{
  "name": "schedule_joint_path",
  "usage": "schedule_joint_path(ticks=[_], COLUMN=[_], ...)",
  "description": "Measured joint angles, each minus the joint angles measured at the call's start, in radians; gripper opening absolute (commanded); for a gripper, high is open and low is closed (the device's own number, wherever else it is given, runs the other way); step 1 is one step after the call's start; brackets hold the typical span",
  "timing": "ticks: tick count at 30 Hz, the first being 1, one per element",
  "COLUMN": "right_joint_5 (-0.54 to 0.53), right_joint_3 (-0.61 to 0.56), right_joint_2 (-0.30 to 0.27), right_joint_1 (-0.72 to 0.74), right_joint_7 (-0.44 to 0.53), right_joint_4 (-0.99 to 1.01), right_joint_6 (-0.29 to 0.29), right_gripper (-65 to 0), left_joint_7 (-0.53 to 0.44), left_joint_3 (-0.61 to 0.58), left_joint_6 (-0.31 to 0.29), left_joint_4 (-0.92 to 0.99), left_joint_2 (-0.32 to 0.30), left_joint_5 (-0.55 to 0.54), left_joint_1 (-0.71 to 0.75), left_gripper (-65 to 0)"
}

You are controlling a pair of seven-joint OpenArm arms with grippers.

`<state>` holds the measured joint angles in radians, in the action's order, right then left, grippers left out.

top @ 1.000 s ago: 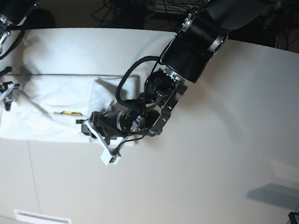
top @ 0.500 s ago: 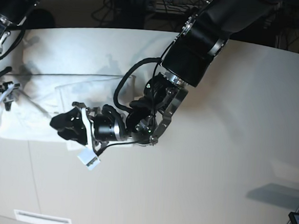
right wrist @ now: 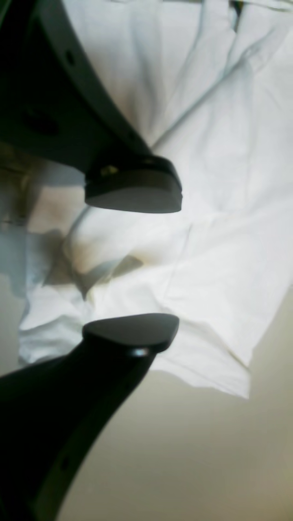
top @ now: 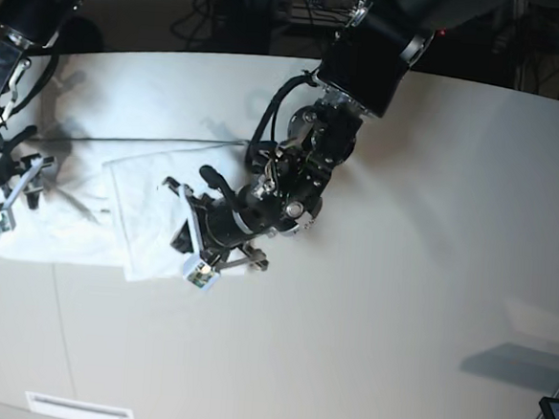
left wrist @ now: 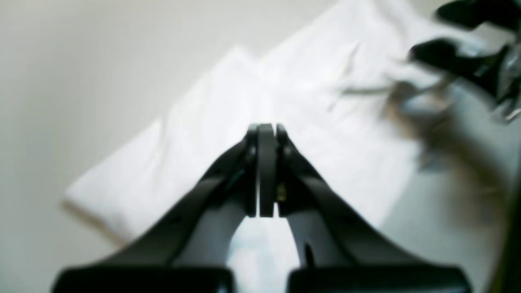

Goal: Fold the T-shirt properly
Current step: 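Lay the folded end down, open the left gripper and withdraw it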

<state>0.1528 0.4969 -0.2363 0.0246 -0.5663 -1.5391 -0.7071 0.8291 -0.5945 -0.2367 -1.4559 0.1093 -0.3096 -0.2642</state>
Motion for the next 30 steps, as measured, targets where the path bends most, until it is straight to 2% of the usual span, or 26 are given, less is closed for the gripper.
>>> schedule_joint_path(ticks=[4, 8, 12, 14, 16, 20, 22, 26, 28, 30], right_joint_5=[0.001, 0.003, -0.006, 0.002, 0.0, 0.003, 0.004, 0.003, -0.006, -0.004], right_joint_3=[0.003, 0.009, 0.162, 0.202, 0.202, 0.198, 0.167, 0.011, -0.037, -0.077], right_joint_2=[-0.001, 0.002, 0.064, 0.061, 0.049, 0.063, 0.056, 0.04, 0.047, 0.047], right_joint_1=[0.002, 0.005, 0.054, 0.079, 0.071, 0.02, -0.005, -0.123, -0.16, -0.189], right_joint_7=[0.0, -0.005, -0.003, -0.006, -0.003, -0.011, -0.012, -0.007, -0.008, -0.006], right_joint_4=[-0.001, -0.032, -0.108, -0.108, -0.109, -0.103, -0.107, -0.183, -0.222, -0.266], right_joint_6=[0.001, 0.0, 0.005, 0.008, 0.008, -0.001, 0.011, 0.003, -0.004, 0.001], right_gripper=[-27.9, -28.4, -30.9, -30.9, -30.9, -30.6, -30.6, -30.6, -30.6, -30.8], left_joint_7=[-0.09, -0.104, -0.101, -0.105, -0.108, -0.097, -0.09, -0.086, -0.004, 0.083], left_joint_3=[0.0, -0.002, -0.011, -0.013, -0.031, -0.046, -0.039, 0.035, 0.108, 0.185], left_joint_6=[0.08, 0.083, 0.083, 0.084, 0.092, 0.077, 0.081, 0.105, 0.142, 0.202], left_joint_4=[0.012, 0.112, 0.137, 0.121, 0.073, -0.018, -0.069, -0.16, -0.186, -0.201], left_joint_2=[0.02, 0.027, 0.028, 0.032, 0.032, 0.034, 0.033, 0.044, 0.046, 0.032], left_joint_5=[0.137, 0.118, 0.101, 0.1, 0.105, 0.1, 0.103, 0.092, 0.097, 0.104], left_joint_1=[0.035, 0.03, 0.027, 0.027, 0.047, 0.087, 0.088, 0.079, 0.077, 0.077], left_gripper=[-65.0, -65.0, -65.0, -65.0, -65.0, -65.0, -65.0, -65.0, -65.0, -65.0])
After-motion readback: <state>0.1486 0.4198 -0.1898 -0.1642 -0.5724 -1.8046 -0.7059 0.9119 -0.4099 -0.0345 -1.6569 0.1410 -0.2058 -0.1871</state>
